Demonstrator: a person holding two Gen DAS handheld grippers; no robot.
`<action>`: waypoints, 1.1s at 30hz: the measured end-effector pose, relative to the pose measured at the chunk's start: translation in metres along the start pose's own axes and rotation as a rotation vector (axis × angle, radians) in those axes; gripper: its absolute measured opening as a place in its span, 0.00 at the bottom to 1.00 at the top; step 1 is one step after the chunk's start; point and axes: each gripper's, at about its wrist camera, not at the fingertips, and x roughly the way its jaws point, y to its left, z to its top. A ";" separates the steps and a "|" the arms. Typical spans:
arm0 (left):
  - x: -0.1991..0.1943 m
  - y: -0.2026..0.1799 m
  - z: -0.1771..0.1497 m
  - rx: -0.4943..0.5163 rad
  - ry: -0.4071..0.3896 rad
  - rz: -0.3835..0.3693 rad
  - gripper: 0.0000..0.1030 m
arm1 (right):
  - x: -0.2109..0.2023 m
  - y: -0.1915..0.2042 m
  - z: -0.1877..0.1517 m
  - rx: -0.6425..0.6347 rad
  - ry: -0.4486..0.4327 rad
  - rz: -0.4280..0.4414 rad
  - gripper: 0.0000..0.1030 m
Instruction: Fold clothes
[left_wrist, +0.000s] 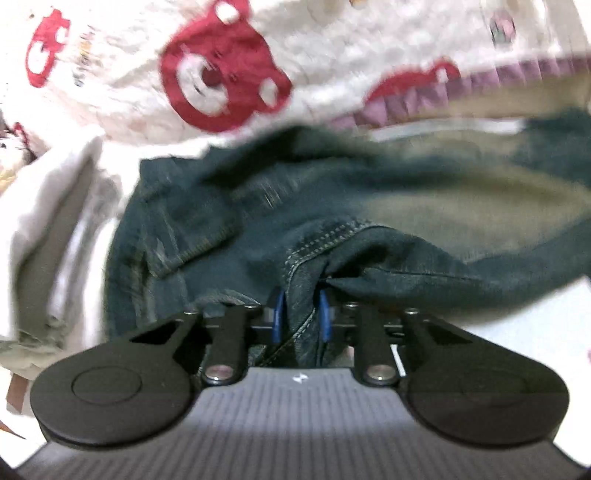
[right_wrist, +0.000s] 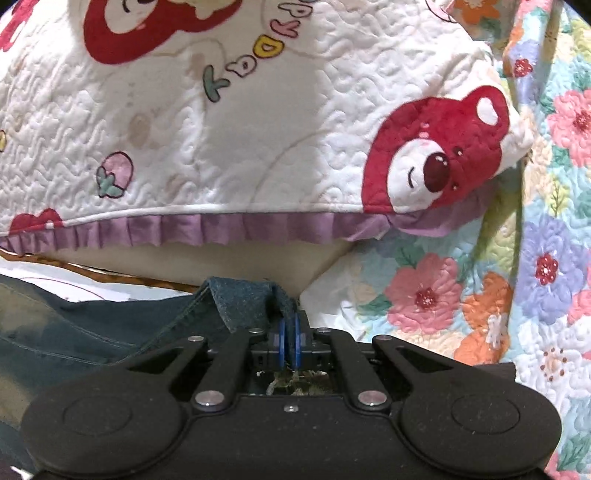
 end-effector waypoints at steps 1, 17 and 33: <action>-0.006 0.005 0.001 -0.019 -0.013 0.007 0.14 | 0.001 -0.002 -0.001 0.013 0.002 -0.008 0.04; -0.044 0.079 -0.009 -0.459 0.054 -0.068 0.12 | 0.065 -0.031 0.022 -0.039 0.109 -0.241 0.34; -0.013 0.132 -0.087 -0.995 0.311 -0.140 0.58 | -0.022 0.186 -0.062 -0.164 0.165 0.617 0.37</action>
